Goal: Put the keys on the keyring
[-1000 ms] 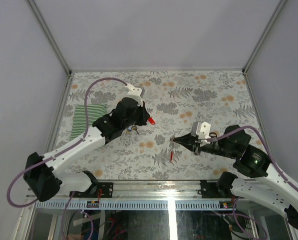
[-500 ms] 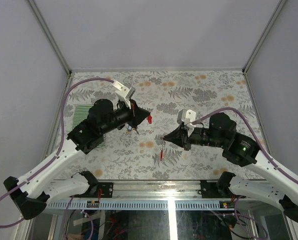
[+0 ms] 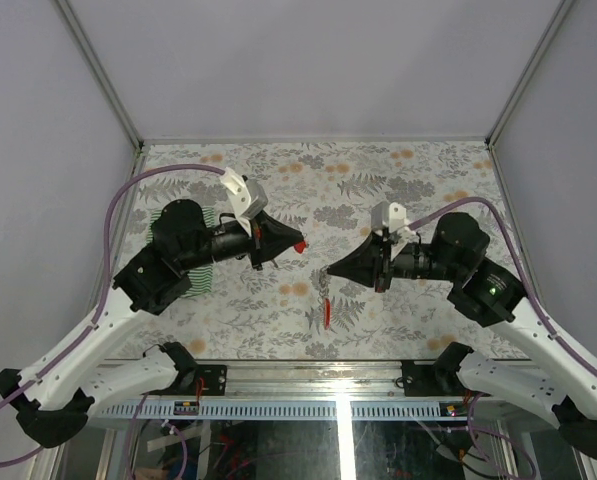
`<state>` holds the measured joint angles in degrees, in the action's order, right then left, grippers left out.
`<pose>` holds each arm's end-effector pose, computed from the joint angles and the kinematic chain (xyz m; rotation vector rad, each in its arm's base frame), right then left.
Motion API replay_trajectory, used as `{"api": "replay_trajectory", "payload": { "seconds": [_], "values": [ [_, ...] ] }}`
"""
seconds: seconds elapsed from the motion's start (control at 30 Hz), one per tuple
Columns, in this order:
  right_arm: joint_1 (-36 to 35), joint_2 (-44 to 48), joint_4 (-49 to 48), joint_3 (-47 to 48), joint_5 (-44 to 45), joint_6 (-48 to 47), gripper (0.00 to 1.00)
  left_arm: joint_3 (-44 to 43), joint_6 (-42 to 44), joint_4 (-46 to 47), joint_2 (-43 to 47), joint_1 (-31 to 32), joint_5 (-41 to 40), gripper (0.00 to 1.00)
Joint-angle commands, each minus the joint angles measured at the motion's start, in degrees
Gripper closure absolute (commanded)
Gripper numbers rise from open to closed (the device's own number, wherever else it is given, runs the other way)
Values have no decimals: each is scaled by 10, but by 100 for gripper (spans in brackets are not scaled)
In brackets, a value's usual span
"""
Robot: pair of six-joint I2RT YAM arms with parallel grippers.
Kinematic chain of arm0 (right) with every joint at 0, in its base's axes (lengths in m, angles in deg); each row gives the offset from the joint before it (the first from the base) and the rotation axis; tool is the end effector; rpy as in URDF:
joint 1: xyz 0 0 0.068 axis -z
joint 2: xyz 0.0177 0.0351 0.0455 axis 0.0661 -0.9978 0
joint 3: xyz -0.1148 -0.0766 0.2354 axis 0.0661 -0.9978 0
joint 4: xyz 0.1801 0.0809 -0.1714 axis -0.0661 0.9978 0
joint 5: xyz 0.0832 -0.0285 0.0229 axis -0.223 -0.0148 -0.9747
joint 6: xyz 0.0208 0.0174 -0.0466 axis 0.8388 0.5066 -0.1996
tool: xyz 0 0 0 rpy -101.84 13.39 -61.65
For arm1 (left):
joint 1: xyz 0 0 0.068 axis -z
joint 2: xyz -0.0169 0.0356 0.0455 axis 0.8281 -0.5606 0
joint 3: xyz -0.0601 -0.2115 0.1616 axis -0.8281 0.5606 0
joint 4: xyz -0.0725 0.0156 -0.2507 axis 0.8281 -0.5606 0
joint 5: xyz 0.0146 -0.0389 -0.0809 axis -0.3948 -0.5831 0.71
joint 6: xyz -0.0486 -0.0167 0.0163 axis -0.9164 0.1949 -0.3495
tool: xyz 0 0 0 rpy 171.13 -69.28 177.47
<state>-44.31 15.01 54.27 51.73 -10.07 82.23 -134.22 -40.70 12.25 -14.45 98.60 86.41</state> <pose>0.1021 0.1455 0.4113 -1.1455 1.2580 1.1444 0.1329 -0.1439 0.4166 0.9106 1.4523 -0.9767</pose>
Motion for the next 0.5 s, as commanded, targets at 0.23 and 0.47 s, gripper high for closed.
{"api": "replay_trajectory", "payload": {
  "seconds": [0.23, 0.47],
  "values": [
    [120, 14, -196, -39, -166, 126, 100, -50, -47, -48, 5, 0, -98, 100],
    [121, 11, -220, -38, -185, 139, 100, -41, -31, 5, 45, 0, -78, 100]
  ]
}}
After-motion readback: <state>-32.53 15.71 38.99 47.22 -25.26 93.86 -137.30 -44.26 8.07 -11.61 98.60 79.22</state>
